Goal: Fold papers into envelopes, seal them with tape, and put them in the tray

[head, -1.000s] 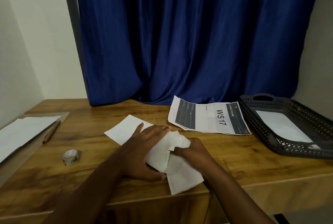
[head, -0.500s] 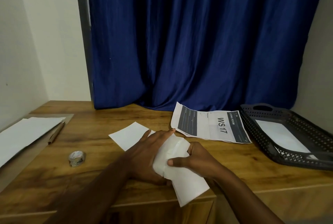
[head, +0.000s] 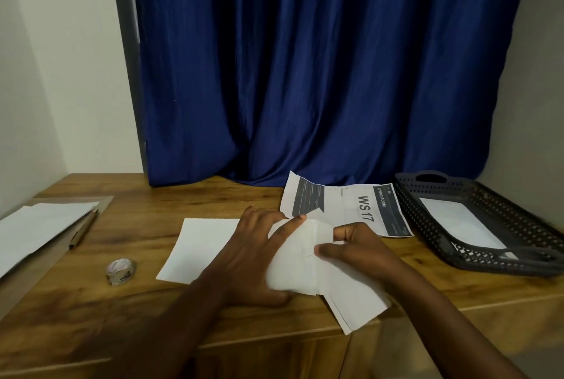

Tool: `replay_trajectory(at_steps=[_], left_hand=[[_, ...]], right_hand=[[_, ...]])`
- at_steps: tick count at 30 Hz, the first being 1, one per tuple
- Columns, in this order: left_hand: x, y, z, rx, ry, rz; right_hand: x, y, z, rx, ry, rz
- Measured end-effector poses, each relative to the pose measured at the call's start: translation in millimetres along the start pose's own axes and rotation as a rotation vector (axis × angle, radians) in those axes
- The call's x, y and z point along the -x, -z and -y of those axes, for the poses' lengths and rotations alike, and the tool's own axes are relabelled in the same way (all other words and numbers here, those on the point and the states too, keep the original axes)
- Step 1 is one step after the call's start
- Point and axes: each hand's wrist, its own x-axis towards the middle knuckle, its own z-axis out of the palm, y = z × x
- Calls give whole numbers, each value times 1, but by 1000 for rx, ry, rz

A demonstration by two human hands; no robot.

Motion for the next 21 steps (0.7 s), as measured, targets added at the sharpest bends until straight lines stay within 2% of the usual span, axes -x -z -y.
replay_trajectory(at_steps=[11, 21], left_hand=[[-8, -9, -23, -85, -33, -84], [-4, -19, -29, -48, -92, -233]], right_hand=[[-5, -5, -9, 42, -12, -14], [-9, -15, -17, 320, -147, -140]])
